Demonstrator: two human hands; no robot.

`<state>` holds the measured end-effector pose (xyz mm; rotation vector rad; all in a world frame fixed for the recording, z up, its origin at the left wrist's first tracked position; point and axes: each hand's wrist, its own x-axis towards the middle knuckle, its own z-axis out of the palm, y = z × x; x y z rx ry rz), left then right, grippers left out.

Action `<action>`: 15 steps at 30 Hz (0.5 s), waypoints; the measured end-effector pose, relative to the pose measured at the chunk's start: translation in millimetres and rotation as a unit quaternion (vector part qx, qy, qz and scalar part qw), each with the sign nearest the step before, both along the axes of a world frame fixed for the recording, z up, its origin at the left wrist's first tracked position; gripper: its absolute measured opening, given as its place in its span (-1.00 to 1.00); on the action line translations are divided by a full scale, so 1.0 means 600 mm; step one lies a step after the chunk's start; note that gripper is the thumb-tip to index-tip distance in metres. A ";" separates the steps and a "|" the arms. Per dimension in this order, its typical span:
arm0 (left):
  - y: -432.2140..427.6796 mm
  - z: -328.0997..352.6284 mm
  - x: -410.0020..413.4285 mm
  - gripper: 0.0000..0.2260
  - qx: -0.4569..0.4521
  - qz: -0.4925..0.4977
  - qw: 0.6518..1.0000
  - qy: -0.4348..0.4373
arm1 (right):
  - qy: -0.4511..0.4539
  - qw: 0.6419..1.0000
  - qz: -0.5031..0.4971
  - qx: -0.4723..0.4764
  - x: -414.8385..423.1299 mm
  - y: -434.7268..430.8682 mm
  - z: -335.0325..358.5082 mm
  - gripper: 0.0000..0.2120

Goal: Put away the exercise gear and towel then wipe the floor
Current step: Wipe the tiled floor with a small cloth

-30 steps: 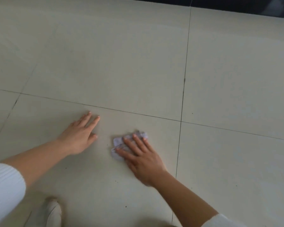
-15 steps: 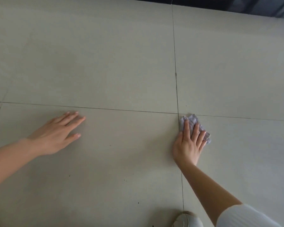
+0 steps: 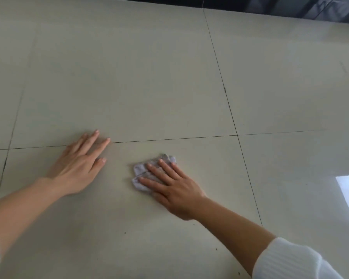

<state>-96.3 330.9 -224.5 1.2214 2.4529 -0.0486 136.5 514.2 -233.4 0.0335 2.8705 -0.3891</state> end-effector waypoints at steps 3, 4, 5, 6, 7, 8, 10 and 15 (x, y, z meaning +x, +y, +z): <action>-0.028 0.002 -0.032 -0.32 0.007 0.002 1.000 0.006 | -0.038 0.980 -0.189 0.039 -0.016 0.077 0.000 -0.45; -0.043 0.002 -0.041 -0.33 0.007 0.008 1.000 0.007 | -0.050 0.967 -0.244 0.048 -0.020 0.098 -0.004 -0.40; -0.058 0.001 -0.050 -0.34 0.011 0.019 1.000 0.009 | -0.054 0.956 -0.282 0.052 -0.027 0.113 -0.006 -0.35; -0.074 0.000 -0.058 -0.36 0.016 0.035 0.999 0.008 | -0.057 0.948 -0.309 0.051 -0.038 0.120 -0.007 -0.30; -0.090 -0.001 -0.067 -0.38 0.021 0.057 0.998 0.007 | -0.064 0.939 -0.337 0.035 -0.053 0.116 -0.006 -0.32; -0.106 -0.004 -0.076 -0.40 0.022 0.080 0.997 0.005 | -0.073 0.923 -0.377 0.014 -0.072 0.104 -0.003 -0.39; -0.132 -0.010 -0.088 -0.41 0.026 0.116 0.993 0.005 | -0.088 0.889 -0.449 -0.028 -0.109 0.068 0.005 -0.46; -0.146 -0.023 -0.083 -0.44 0.052 0.139 0.989 -0.009 | -0.135 0.903 -0.404 -0.047 -0.158 -0.018 0.025 -0.40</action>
